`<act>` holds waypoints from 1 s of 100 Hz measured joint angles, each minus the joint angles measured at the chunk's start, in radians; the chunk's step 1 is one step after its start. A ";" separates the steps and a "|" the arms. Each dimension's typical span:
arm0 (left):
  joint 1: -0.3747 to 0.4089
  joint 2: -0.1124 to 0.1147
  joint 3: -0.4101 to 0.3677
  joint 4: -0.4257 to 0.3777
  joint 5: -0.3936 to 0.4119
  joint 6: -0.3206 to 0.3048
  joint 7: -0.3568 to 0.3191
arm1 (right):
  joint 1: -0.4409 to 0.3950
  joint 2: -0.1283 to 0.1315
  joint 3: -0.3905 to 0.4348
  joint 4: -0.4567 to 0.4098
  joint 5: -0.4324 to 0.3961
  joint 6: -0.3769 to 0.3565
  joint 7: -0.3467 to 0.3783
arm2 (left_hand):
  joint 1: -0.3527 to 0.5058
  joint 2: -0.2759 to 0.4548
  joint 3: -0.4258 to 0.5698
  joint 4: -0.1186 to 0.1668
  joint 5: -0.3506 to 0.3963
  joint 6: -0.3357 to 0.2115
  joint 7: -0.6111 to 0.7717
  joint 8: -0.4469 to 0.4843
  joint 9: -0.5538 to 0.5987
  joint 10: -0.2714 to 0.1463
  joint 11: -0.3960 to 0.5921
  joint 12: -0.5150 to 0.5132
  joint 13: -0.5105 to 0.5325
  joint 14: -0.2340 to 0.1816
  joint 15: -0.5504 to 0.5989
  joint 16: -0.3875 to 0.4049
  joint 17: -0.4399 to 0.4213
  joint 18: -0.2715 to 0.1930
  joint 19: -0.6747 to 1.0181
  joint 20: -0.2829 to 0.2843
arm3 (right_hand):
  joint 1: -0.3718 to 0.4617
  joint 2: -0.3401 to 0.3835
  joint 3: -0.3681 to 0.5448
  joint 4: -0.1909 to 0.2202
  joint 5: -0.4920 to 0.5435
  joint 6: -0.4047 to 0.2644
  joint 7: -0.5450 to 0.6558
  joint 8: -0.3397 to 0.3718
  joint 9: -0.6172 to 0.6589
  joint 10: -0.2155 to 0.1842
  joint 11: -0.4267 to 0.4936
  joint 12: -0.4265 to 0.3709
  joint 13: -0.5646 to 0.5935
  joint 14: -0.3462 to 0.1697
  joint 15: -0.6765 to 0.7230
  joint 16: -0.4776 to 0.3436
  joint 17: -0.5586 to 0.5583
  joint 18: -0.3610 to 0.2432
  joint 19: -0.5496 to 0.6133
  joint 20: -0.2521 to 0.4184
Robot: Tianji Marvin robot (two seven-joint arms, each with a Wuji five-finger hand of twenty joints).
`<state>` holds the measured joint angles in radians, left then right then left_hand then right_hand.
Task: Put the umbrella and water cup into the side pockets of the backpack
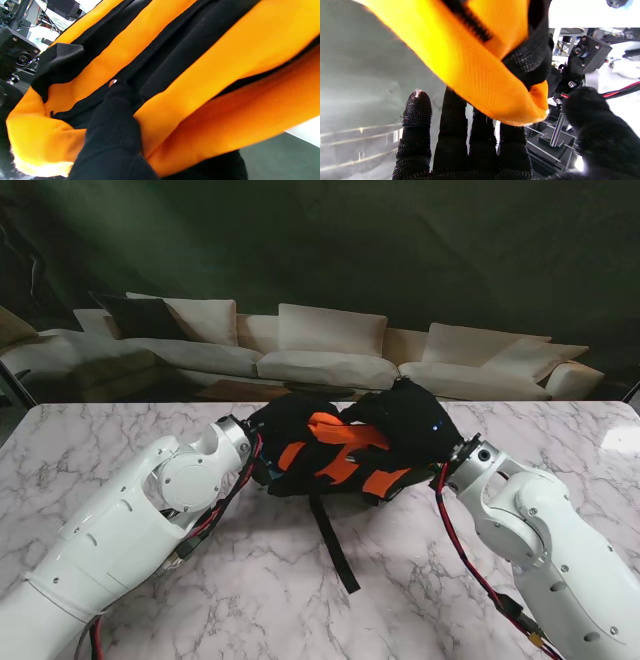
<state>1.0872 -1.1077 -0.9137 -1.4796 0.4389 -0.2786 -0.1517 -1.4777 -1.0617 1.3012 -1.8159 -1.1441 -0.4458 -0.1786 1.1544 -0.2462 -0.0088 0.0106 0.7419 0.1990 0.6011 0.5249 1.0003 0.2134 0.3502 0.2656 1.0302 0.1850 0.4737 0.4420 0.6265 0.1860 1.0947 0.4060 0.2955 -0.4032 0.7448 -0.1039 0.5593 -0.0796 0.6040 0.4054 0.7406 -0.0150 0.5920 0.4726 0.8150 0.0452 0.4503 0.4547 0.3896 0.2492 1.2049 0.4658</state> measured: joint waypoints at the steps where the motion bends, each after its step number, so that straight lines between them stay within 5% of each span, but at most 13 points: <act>1: 0.000 0.000 -0.001 0.000 -0.001 0.000 -0.002 | -0.006 0.000 0.005 -0.004 -0.009 0.000 -0.004 | 0.000 0.000 0.006 0.000 0.000 0.000 0.000 0.000 0.000 0.000 0.000 0.000 0.000 0.000 0.000 0.000 0.001 0.000 0.000 0.000 | -0.009 0.000 0.000 0.000 -0.010 0.005 -0.015 0.000 -0.017 0.003 -0.006 -0.013 -0.014 0.003 -0.011 -0.007 -0.008 0.002 -0.010 -0.001; 16: 0.003 0.000 -0.008 -0.001 -0.004 0.004 -0.010 | -0.084 -0.003 0.069 -0.061 -0.028 -0.001 -0.069 | 0.001 0.000 0.029 0.000 0.000 0.000 0.007 -0.002 0.003 0.000 0.000 0.000 0.013 -0.002 0.000 -0.001 0.014 0.001 0.012 0.000 | -0.153 0.003 -0.108 0.000 -0.201 0.070 -0.204 -0.044 -0.263 0.077 -0.097 -0.169 -0.197 0.080 -0.190 -0.152 -0.137 0.042 -0.161 -0.055; 29: 0.004 0.000 -0.009 -0.002 -0.005 0.007 -0.017 | -0.136 -0.009 0.122 -0.091 -0.016 0.008 -0.082 | 0.001 0.000 0.038 0.000 0.000 0.000 0.010 -0.002 0.012 -0.006 0.001 0.000 0.023 -0.005 0.000 -0.001 0.020 0.001 0.026 0.000 | -0.310 0.002 -0.064 0.000 -0.248 0.150 -0.281 -0.093 -0.341 0.126 -0.146 -0.215 -0.261 0.112 -0.253 -0.205 -0.191 0.058 -0.244 -0.098; 49: 0.004 0.003 -0.012 -0.002 -0.009 -0.002 -0.032 | -0.172 -0.003 0.149 -0.089 -0.038 0.090 -0.048 | 0.011 0.000 0.039 0.000 0.000 0.000 0.013 -0.003 0.012 -0.006 0.001 0.000 0.023 -0.005 0.000 -0.001 0.020 0.001 0.027 0.000 | -0.360 -0.012 -0.047 -0.010 -0.287 0.228 -0.351 -0.109 -0.409 0.170 -0.208 -0.244 -0.292 0.134 -0.291 -0.249 -0.217 0.065 -0.297 -0.135; 68: 0.008 0.006 -0.018 -0.004 -0.011 -0.008 -0.040 | -0.113 0.007 0.096 0.026 0.037 0.108 0.022 | 0.011 0.000 0.039 0.000 0.000 -0.001 0.015 -0.003 0.012 -0.006 0.001 0.000 0.023 -0.005 0.000 -0.001 0.020 0.001 0.027 0.000 | -0.376 -0.062 -0.012 -0.018 -0.354 0.243 -0.396 -0.117 -0.433 0.175 -0.239 -0.257 -0.297 0.131 -0.302 -0.252 -0.205 0.065 -0.312 -0.148; 84: 0.011 0.007 -0.020 -0.004 -0.020 -0.015 -0.043 | -0.047 0.009 0.015 0.101 0.037 0.138 -0.003 | 0.012 0.000 0.039 0.000 0.000 -0.001 0.016 -0.003 0.012 -0.006 0.001 0.000 0.023 -0.005 0.000 -0.001 0.020 0.002 0.027 0.000 | -0.126 -0.129 -0.034 -0.018 -0.368 0.241 -0.342 0.006 -0.429 0.152 -0.121 -0.207 -0.158 0.072 -0.218 -0.197 -0.063 0.050 -0.165 -0.075; 100: 0.018 0.011 -0.027 -0.006 -0.027 -0.023 -0.052 | -0.011 -0.002 -0.021 0.135 0.131 0.139 -0.020 | 0.021 0.000 0.039 0.000 -0.001 -0.001 0.016 -0.003 0.012 -0.006 0.001 0.000 0.023 -0.005 0.000 -0.002 0.020 0.002 0.037 0.000 | 0.206 -0.108 -0.251 0.022 -0.199 0.161 -0.079 0.145 -0.180 0.088 0.109 -0.107 0.071 -0.013 0.021 -0.033 0.160 -0.065 0.032 0.018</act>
<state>1.1049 -1.0968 -0.9407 -1.4855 0.4117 -0.3018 -0.2041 -1.4887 -1.0638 1.2799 -1.6806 -1.0134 -0.3067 -0.1989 1.1758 -0.2462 0.0303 0.0106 0.7412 0.1984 0.6171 0.5218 1.0126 0.2075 0.3508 0.2659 1.0532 0.1801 0.4740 0.4404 0.6468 0.1882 1.1314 0.4059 0.5013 -0.5109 0.4937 -0.0814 0.3607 0.0810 0.5246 0.5499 0.5603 0.0730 0.7012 0.3656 0.8857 0.0325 0.4718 0.4220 0.5496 0.1847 1.2372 0.4833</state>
